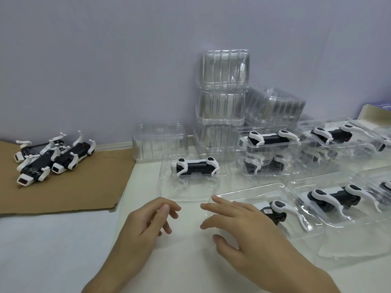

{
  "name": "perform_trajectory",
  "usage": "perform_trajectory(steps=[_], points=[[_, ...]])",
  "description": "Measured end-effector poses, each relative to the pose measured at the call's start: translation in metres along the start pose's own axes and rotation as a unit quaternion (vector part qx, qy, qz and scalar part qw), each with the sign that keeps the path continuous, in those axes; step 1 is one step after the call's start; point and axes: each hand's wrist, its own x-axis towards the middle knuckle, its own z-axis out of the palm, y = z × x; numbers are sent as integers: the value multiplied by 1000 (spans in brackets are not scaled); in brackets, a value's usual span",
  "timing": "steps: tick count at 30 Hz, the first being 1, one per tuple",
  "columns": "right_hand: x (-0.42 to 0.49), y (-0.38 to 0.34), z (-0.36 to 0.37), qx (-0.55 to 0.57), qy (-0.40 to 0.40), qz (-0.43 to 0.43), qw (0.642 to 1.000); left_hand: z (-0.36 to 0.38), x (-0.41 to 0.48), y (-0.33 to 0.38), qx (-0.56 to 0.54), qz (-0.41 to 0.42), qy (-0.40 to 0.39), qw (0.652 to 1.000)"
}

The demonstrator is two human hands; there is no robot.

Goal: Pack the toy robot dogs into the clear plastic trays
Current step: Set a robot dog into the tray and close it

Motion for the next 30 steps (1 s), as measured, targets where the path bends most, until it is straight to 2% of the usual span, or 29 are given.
perform_trajectory(steps=[14, 25, 30], points=[[-3, 39, -10, -6, 59, 45, 997, 2, -1, -2, 9, 8, 0, 1000], [-23, 68, -22, 7, 64, 37, 997, 3, -1, -2, 25, 5, -2, 1000], [-24, 69, -21, 2, 90, 31, 995, 6, -1, -3, 37, 8, -8, 999]])
